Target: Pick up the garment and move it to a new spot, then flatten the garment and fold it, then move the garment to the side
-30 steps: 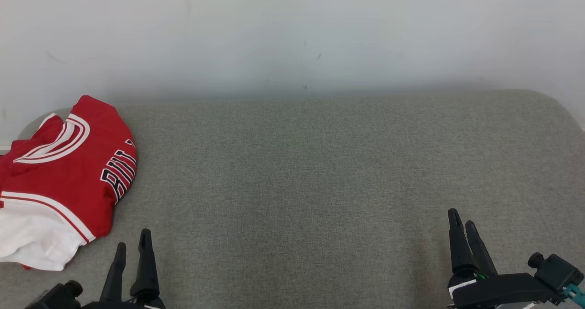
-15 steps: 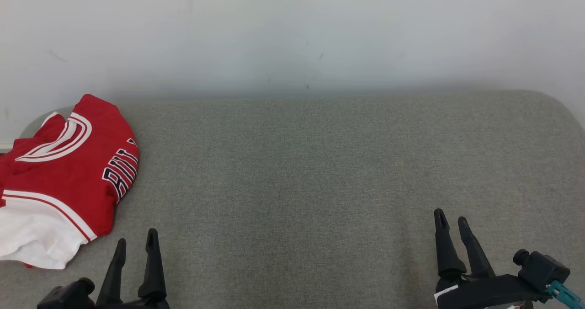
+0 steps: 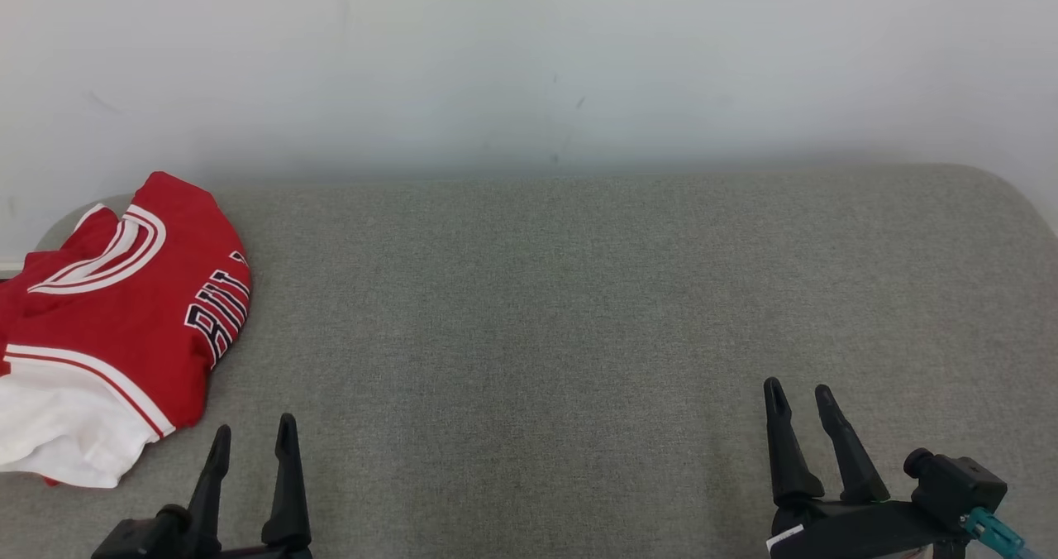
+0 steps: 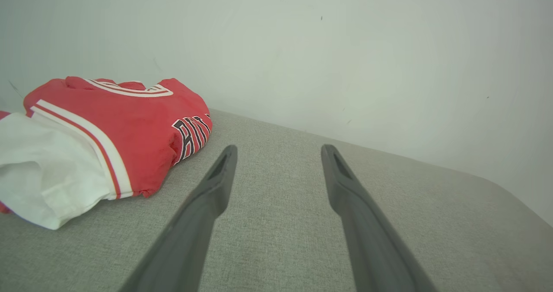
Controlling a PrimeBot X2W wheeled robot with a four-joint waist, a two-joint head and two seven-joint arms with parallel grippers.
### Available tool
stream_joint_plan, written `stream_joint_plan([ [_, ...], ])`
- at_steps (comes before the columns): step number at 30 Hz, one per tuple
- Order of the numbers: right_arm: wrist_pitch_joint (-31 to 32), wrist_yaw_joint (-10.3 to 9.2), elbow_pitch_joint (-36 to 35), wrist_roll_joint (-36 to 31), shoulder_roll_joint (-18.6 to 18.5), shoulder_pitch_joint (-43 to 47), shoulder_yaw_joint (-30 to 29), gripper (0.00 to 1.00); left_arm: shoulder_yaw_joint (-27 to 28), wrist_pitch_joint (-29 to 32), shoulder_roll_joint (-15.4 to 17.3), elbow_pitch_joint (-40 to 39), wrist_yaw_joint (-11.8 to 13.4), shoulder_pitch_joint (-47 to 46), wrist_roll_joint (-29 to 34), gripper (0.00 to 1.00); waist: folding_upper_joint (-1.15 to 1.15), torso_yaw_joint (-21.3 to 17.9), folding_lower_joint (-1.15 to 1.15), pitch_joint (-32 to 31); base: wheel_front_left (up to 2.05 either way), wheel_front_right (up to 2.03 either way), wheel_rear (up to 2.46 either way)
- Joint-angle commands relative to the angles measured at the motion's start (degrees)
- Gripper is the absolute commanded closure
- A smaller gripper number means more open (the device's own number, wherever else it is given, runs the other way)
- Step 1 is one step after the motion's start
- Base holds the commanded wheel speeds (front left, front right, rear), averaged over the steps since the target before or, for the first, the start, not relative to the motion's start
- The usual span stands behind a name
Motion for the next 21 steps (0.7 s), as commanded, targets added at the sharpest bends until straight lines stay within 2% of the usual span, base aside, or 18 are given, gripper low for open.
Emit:
stream_joint_plan([
  [1, -0.5, -0.08, -0.7, -1.4, -0.2, 0.2, 0.2, 0.00, -0.1, -0.6, 0.4, -0.8, 0.1, 0.1, 1.6, 0.00, 0.00, 0.0, 0.00, 0.0, 0.00, 0.00, 0.00],
  [21, -3.2, -0.10, -1.6, -11.5, -0.2, 0.7, 1.8, 0.00, -1.0, -3.2, 1.1, -2.4, 1.2, 1.2, 12.1, 0.00, 0.00, 0.2, 0.00, -0.2, 0.00, 0.00, 0.00],
])
